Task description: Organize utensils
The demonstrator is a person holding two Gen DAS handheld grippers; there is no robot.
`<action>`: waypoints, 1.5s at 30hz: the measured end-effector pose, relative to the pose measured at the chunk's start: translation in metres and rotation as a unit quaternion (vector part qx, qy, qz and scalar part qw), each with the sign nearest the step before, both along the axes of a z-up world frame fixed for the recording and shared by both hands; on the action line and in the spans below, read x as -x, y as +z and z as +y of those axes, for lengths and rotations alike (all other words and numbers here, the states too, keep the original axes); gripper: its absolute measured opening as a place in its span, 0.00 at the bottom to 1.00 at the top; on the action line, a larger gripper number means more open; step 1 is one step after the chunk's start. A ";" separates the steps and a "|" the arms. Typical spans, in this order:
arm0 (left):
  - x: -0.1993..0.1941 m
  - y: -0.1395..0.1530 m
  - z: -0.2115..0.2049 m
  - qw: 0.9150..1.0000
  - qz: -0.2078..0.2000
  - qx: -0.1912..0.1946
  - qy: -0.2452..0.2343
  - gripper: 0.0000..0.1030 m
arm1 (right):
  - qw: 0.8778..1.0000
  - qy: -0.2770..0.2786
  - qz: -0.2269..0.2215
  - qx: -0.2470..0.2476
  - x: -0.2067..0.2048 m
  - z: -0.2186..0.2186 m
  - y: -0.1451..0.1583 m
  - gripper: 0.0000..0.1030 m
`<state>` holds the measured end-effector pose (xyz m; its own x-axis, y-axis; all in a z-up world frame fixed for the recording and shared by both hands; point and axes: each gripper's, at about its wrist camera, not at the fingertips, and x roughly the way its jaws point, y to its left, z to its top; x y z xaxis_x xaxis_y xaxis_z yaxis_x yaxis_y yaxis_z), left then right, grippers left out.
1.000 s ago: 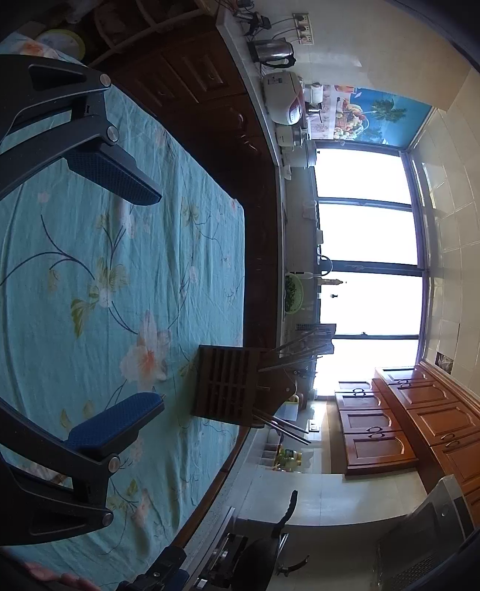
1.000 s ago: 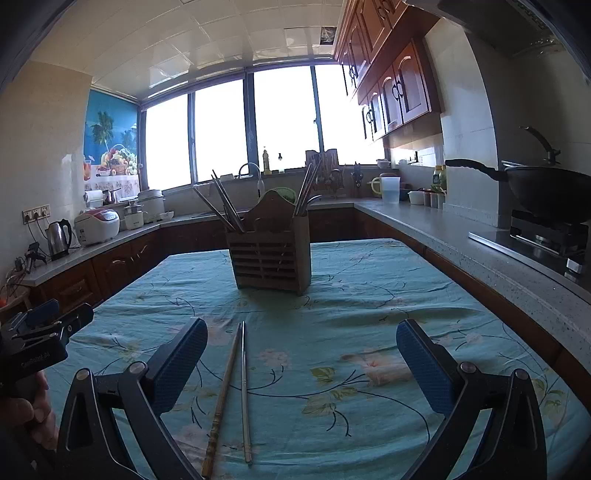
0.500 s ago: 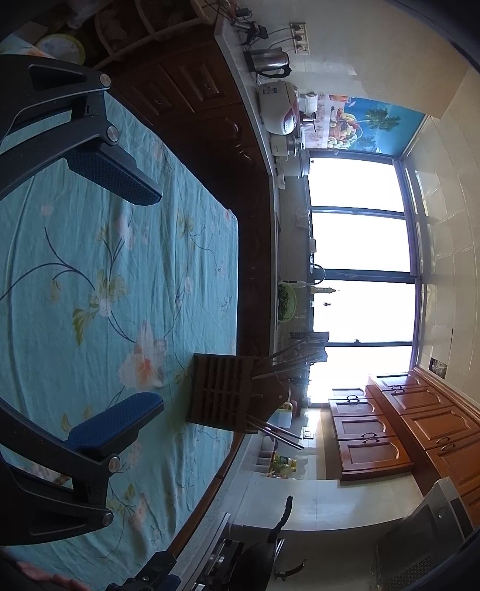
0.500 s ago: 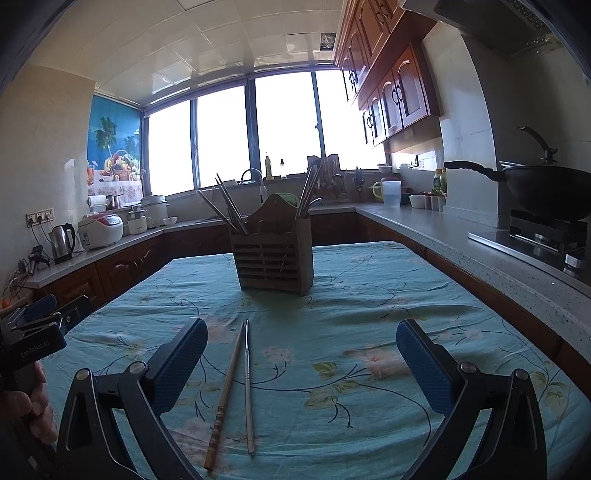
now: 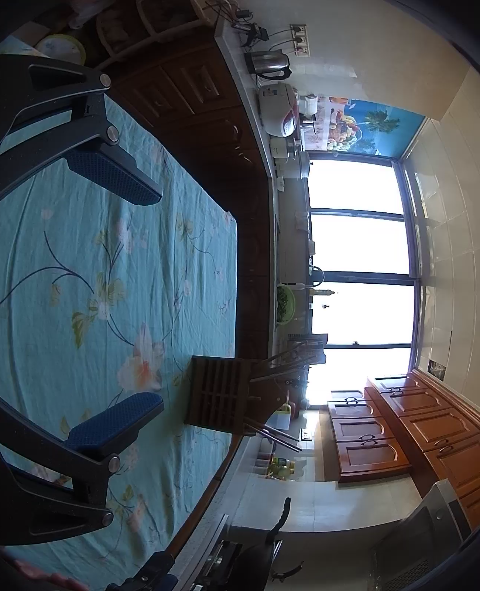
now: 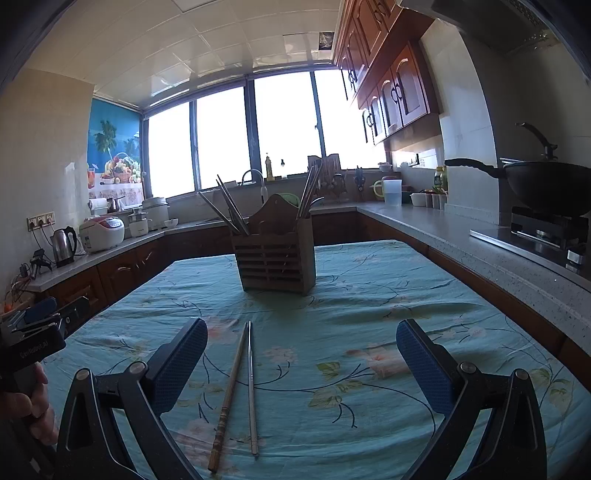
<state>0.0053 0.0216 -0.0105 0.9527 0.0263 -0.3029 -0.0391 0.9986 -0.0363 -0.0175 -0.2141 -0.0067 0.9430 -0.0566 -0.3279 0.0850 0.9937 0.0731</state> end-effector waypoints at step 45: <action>0.006 0.000 -0.013 1.000 -0.001 -0.021 -0.001 0.99 | 1.000 0.004 -0.015 0.001 0.001 0.003 0.006 1.00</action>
